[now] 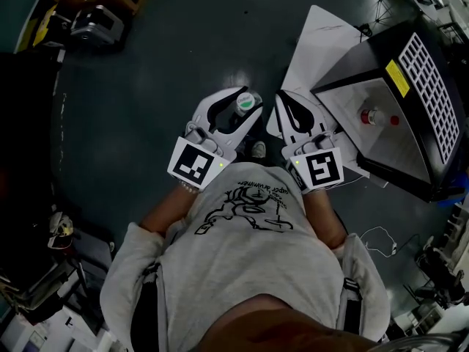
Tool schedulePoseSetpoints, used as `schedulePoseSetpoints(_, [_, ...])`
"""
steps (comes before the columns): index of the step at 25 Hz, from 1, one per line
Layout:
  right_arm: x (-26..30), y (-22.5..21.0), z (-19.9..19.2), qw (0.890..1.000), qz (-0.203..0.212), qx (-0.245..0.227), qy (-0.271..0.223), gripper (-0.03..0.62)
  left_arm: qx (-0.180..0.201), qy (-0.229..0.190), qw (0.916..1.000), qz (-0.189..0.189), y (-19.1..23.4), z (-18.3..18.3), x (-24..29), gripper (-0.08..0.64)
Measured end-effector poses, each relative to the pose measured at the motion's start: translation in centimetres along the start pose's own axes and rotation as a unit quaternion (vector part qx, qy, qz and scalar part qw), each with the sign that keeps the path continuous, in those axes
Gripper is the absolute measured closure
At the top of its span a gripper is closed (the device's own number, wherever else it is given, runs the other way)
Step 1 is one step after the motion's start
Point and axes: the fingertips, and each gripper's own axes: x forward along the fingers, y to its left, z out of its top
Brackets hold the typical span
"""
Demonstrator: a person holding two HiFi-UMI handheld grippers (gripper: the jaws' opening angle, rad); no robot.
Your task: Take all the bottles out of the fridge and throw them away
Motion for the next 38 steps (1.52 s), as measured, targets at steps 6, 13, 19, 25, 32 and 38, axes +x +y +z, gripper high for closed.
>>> schedulePoseSetpoints(6, [0.5, 0.3, -1.5, 1.0, 0.003, 0.009, 0.013, 0.584, -0.002, 0.012, 0.9999, 0.0, 0.3, -1.4, -0.1, 0.399])
schedulePoseSetpoints(13, [0.8, 1.1, -4.0, 0.999, 0.007, 0.02, 0.038, 0.583, -0.002, 0.027, 0.9996, -0.002, 0.5, -3.7, -0.5, 0.399])
schedulePoseSetpoints(19, [0.9, 1.4, -6.3, 0.998, 0.01, 0.032, 0.056, 0.584, -0.008, 0.04, 0.9992, -0.003, 0.6, -6.2, -0.5, 0.399])
schedulePoseSetpoints(25, [1.0, 1.8, -9.1, 0.996, 0.012, 0.053, 0.075, 0.584, -0.008, 0.049, 0.9987, -0.004, 0.5, -8.8, -0.5, 0.399])
schedulePoseSetpoints(32, [1.5, 1.8, -11.3, 0.994, 0.01, 0.064, 0.088, 0.584, -0.01, 0.057, 0.9983, -0.001, 1.0, -10.9, -0.6, 0.399])
schedulePoseSetpoints(38, [1.7, 2.0, -12.9, 0.991, 0.009, 0.087, 0.099, 0.584, 0.002, 0.064, 0.998, -0.004, 1.0, -12.6, -0.4, 0.399])
